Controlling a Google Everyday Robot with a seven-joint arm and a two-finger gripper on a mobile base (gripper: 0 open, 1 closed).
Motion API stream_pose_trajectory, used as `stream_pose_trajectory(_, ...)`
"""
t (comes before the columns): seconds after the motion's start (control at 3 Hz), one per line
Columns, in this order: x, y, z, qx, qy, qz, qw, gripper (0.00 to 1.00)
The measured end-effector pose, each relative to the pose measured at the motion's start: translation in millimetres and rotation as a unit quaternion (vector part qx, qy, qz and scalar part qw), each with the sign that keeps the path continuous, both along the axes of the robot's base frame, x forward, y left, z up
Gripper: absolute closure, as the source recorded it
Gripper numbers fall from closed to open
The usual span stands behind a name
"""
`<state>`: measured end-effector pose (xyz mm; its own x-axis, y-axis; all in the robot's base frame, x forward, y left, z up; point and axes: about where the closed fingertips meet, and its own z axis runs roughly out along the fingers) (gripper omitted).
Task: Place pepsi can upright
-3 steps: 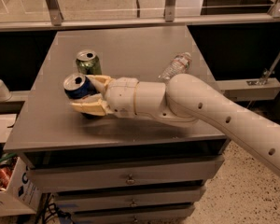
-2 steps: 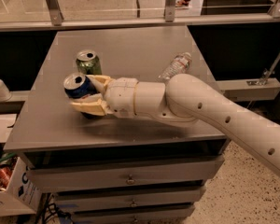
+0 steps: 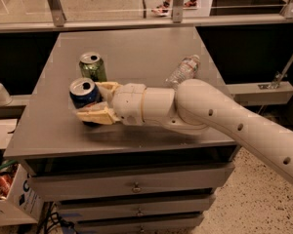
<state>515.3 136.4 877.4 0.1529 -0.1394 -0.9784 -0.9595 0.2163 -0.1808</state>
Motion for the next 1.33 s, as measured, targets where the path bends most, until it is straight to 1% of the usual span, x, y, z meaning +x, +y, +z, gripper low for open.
stream_pose_trajectory(0.33, -5, -16, -10, -0.003, 0.021, -0.023, 0.9995, 0.00)
stream_pose_trajectory(0.67, -8, -38, -13, -0.009, 0.033, -0.043, 0.9985, 0.00)
stream_pose_trajectory(1.33, -8, -108, -6, -0.027, 0.032, -0.089, 0.9952, 0.00)
